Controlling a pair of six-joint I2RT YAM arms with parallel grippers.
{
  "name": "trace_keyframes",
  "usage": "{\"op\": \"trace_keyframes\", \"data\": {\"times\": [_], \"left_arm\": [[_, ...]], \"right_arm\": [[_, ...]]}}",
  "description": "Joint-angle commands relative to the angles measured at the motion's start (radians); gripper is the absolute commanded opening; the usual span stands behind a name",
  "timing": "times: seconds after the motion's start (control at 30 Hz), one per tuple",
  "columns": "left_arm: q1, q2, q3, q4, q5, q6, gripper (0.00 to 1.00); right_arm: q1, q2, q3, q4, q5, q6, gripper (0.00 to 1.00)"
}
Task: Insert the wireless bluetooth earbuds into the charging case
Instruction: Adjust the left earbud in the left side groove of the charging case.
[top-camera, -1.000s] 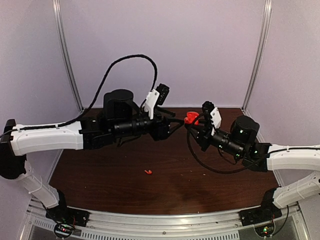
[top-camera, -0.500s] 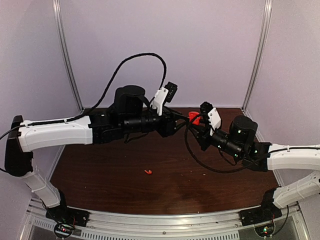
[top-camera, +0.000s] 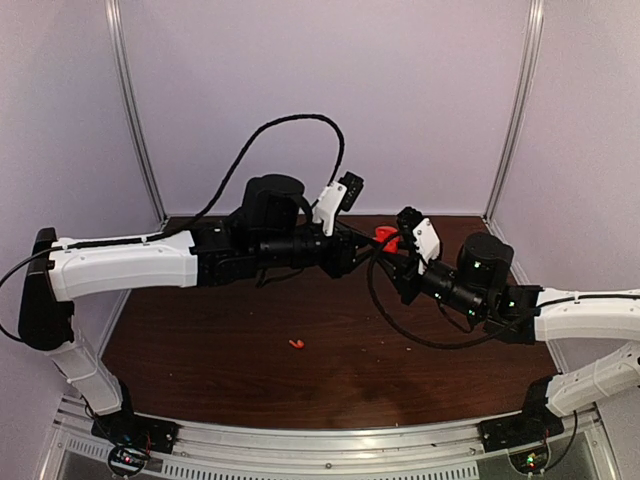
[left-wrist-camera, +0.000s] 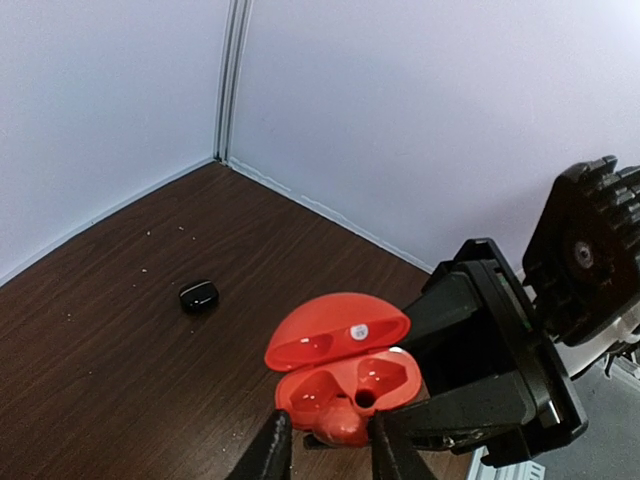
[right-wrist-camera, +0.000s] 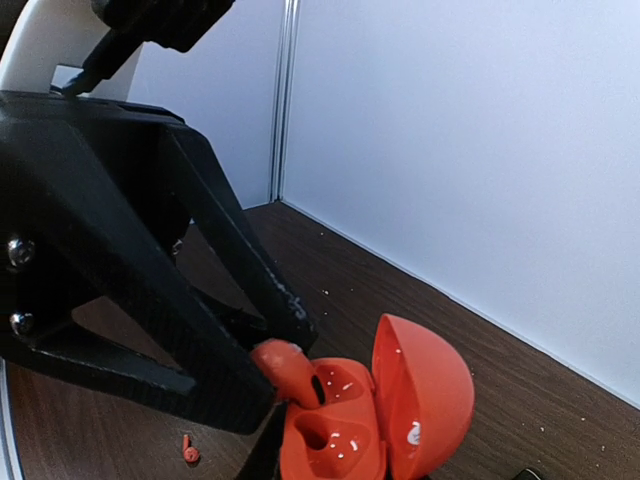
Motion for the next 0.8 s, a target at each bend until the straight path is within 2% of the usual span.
{"op": "trace_keyframes", "data": {"times": [0.0, 0.13, 0.43, 0.77], "left_arm": [[0.005, 0.006, 0.034, 0.007, -0.012, 0.002, 0.28], [0.005, 0.001, 0.031, 0.000, -0.018, 0.010, 0.27], [0.004, -0.006, 0.023, -0.008, -0.007, 0.048, 0.17], [0.005, -0.014, 0.029, -0.065, 0.029, 0.127, 0.13]], "right_arm": [[0.010, -0.020, 0.018, 0.003, -0.005, -0.016, 0.00], [0.009, -0.029, 0.007, 0.018, -0.030, -0.016, 0.00], [0.010, -0.043, -0.008, 0.042, -0.093, -0.015, 0.00], [0.010, -0.073, -0.042, 0.089, -0.190, -0.010, 0.00]]}}
